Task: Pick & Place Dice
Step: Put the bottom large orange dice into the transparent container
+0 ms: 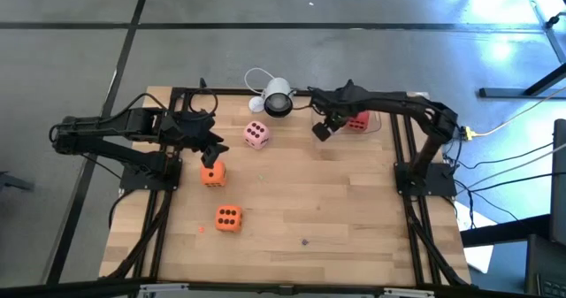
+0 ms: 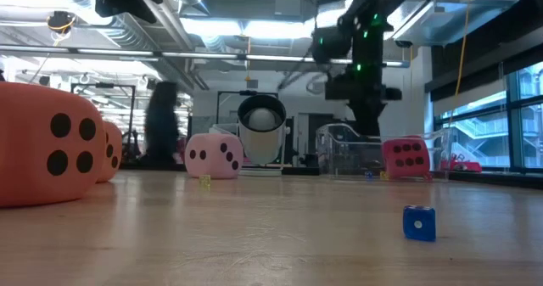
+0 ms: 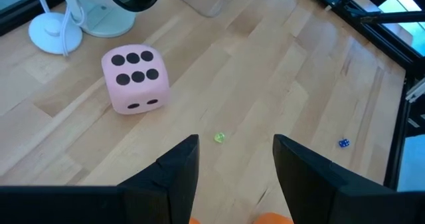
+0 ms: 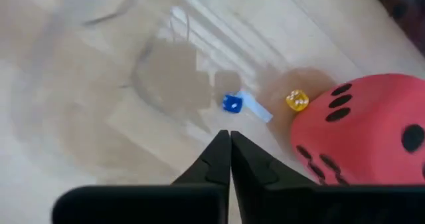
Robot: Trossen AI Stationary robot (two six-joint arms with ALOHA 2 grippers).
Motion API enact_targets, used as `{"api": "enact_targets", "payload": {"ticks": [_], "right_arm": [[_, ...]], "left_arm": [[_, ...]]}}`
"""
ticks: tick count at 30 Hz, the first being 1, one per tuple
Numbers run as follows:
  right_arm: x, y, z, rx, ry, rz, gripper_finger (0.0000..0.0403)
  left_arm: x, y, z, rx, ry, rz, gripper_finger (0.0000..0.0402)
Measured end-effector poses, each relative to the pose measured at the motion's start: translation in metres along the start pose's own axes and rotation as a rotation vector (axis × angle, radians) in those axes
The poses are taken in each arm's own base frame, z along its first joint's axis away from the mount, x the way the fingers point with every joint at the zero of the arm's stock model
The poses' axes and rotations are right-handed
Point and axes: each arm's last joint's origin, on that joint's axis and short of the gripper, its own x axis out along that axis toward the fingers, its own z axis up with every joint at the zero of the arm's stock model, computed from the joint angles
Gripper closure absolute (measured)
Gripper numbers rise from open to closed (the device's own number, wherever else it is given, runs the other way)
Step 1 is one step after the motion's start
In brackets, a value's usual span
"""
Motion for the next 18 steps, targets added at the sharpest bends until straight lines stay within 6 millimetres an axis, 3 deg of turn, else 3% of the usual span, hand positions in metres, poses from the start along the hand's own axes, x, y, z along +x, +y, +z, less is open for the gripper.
{"api": "enact_targets", "payload": {"ticks": [11,18], "right_arm": [[-0.082,0.031,-0.048,-0.016,-0.291,0.08,0.0398],[-0.123,0.048,-0.084,-0.063,-0.433,0.208,0.0399]], "left_arm": [[0.0,0.001,0.001,0.0,-0.018,0.025,0.0215],[0.0,0.001,0.001,0.007,-0.026,0.036,0.0215]]}}
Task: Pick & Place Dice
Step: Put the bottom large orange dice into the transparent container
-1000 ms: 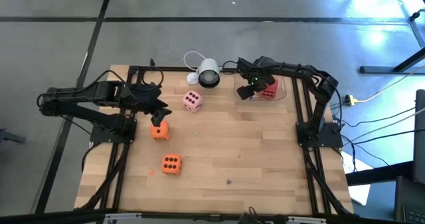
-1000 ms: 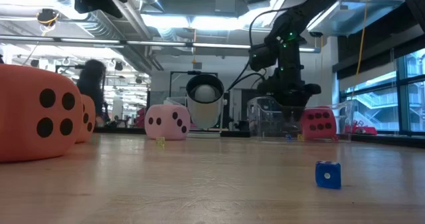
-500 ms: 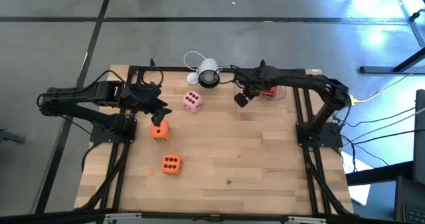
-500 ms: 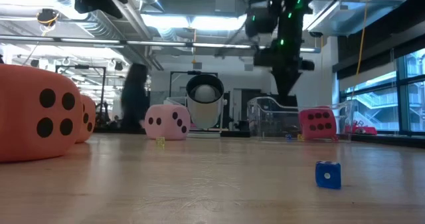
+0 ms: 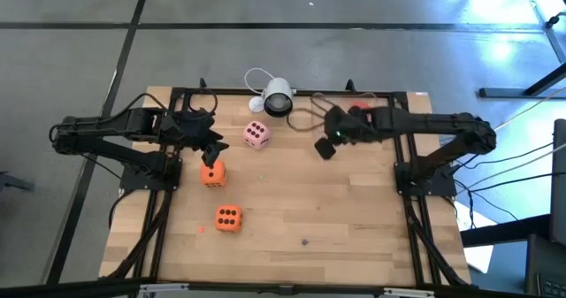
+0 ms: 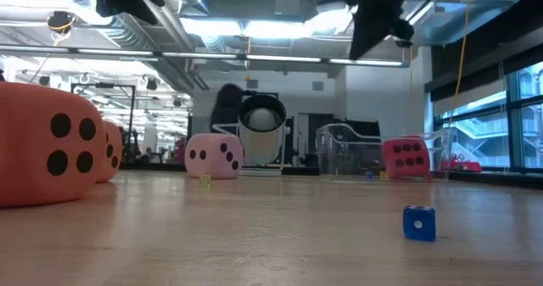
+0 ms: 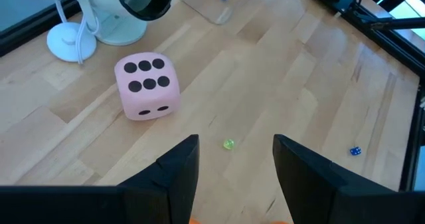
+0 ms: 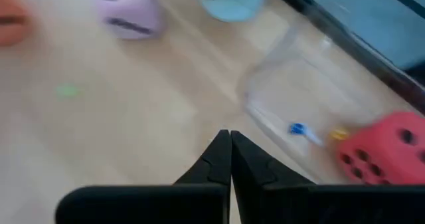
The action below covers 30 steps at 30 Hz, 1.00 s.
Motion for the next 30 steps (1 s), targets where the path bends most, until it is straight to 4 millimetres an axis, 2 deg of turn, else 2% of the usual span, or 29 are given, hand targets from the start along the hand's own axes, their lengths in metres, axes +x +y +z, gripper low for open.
{"api": "enact_targets", "payload": {"ticks": [4,9,14,19,26,30], "right_arm": [[-0.018,0.024,-0.012,-0.032,-0.064,0.103,0.0399],[-0.037,0.051,-0.033,-0.065,-0.152,0.146,0.0399],[-0.054,0.071,-0.057,-0.1,-0.194,0.19,0.0399],[-0.064,0.08,-0.07,-0.078,-0.208,0.218,0.0399],[-0.069,0.084,-0.078,-0.077,-0.204,0.244,0.0399],[-0.072,0.086,-0.082,-0.088,-0.202,0.255,0.0399]], "left_arm": [[0.0,0.0,0.0,0.001,0.0,0.001,0.0215],[0.0,0.0,-0.001,0.02,0.013,-0.004,0.0215],[0.002,-0.003,-0.003,0.08,0.083,-0.093,0.0215],[0.01,-0.005,-0.007,0.107,0.192,-0.116,0.0215],[0.033,-0.011,-0.013,0.274,0.357,-0.147,0.0214],[0.048,-0.019,-0.013,0.263,0.402,-0.171,0.0206]]}}
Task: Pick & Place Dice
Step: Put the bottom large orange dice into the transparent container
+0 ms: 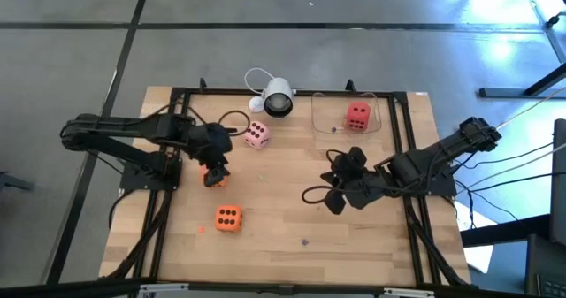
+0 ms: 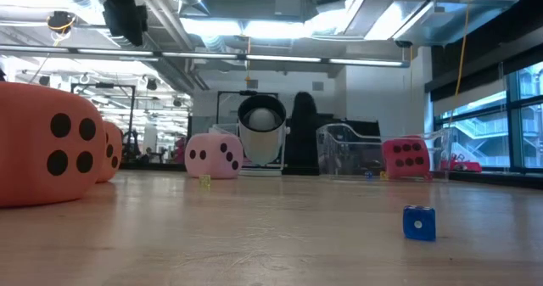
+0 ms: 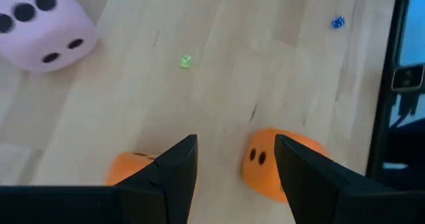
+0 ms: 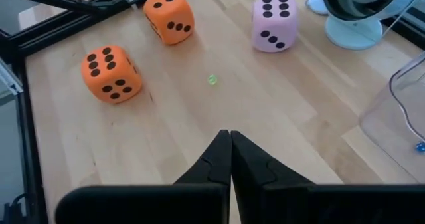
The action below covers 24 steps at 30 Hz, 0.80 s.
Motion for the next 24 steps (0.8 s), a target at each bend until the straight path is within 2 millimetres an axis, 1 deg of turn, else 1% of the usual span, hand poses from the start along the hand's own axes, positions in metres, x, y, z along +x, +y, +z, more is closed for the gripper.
{"api": "enact_targets", "payload": {"ticks": [4,7,10,13,17,21,24], "right_arm": [[-0.003,0.003,-0.004,0.007,0.008,0.011,0.0399],[-0.005,0.005,-0.007,-0.003,0.012,0.018,0.0399],[-0.006,0.005,-0.007,-0.005,0.013,0.019,0.0399],[-0.005,0.005,-0.007,-0.004,0.013,0.018,0.0399],[-0.005,0.005,-0.007,0.002,0.014,0.017,0.0399],[-0.005,0.005,-0.007,0.014,0.015,0.015,0.0399],[-0.005,0.004,-0.007,0.015,0.016,0.014,0.0399]], "left_arm": [[0.009,-0.003,0.009,-0.109,-0.018,-0.032,0.0197],[0.01,-0.004,0.015,-0.193,-0.049,-0.094,0.0197],[0.009,-0.006,0.021,-0.215,-0.086,-0.166,0.0204],[0.004,-0.01,0.021,-0.2,-0.123,-0.136,0.0218],[-0.01,-0.028,0.021,-0.103,-0.12,-0.074,0.0237],[-0.027,-0.057,0.024,0.028,-0.12,-0.04,0.0244],[-0.035,-0.082,0.023,0.13,-0.092,-0.011,0.0244]]}}
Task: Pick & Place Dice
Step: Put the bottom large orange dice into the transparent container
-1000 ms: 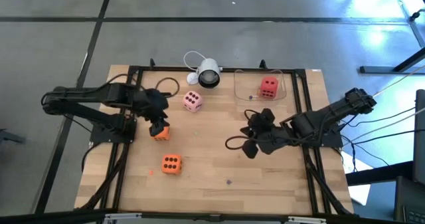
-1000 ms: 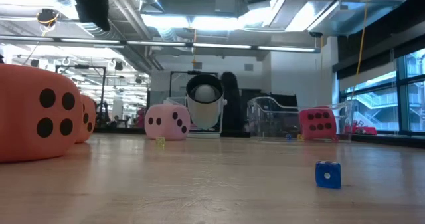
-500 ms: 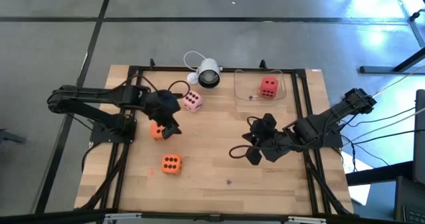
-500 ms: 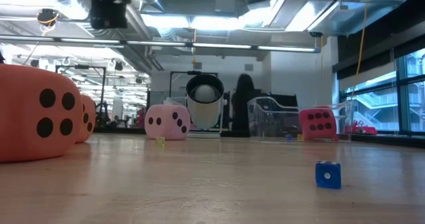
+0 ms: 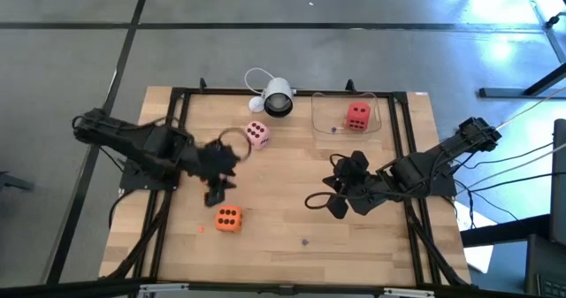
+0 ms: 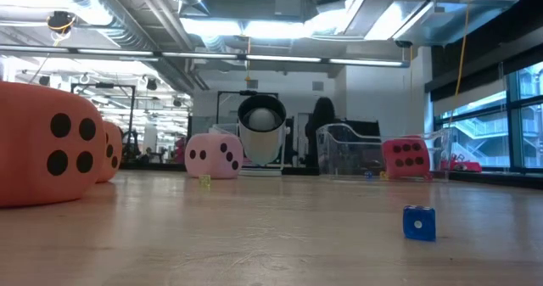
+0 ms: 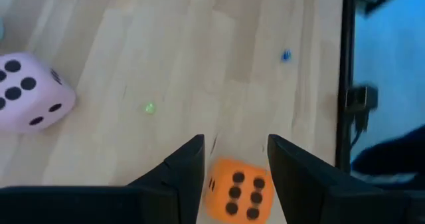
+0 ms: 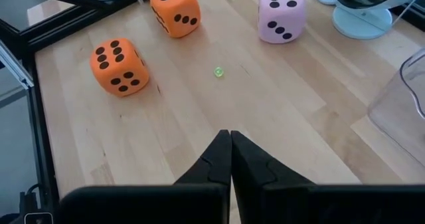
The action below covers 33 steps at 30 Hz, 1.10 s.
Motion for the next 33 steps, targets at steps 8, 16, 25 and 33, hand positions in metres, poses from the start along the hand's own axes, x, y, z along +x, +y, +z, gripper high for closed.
{"api": "enact_targets", "payload": {"ticks": [8,16,25,33], "right_arm": [[0.0,0.0,0.0,0.0,0.0,0.0,0.0399],[0.0,0.0,0.0,-0.01,0.0,0.0,0.0398],[0.0,0.0,0.001,-0.035,-0.02,-0.016,0.0398],[0.0,-0.001,0.0,-0.06,-0.01,-0.015,0.0398]], "left_arm": [[0.021,-0.061,-0.026,0.26,0.208,0.133,0.0245],[0.053,-0.102,-0.055,0.263,0.291,0.167,0.0245],[0.075,-0.109,-0.058,0.252,0.289,0.242,0.0221],[0.087,-0.118,-0.062,0.221,0.371,0.152,0.0169]]}}
